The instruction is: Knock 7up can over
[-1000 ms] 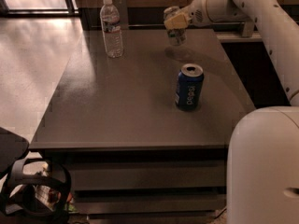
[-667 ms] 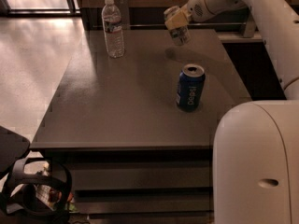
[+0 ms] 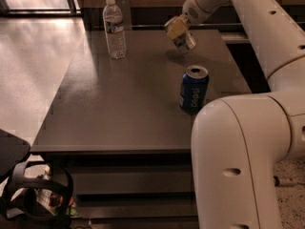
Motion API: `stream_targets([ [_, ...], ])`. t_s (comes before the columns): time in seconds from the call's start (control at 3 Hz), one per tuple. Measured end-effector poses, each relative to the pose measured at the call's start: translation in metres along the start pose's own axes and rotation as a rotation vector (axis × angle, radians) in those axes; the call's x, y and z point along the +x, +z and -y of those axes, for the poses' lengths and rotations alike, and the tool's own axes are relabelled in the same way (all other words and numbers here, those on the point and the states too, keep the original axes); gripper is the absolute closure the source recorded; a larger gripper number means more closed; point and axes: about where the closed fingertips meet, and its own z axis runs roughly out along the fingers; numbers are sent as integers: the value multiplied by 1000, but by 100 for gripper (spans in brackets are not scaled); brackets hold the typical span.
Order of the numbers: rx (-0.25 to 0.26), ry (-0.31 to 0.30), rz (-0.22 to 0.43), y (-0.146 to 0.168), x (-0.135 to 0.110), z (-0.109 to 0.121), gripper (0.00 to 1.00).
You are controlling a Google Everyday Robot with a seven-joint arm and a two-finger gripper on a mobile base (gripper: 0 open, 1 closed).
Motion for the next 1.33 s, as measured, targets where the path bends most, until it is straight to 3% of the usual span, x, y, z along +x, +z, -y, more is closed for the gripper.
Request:
stream_targets([
  [0.67, 7, -20, -188, 37, 24, -4, 100],
  [1.33, -72, -33, -205, 80, 31, -19, 99],
])
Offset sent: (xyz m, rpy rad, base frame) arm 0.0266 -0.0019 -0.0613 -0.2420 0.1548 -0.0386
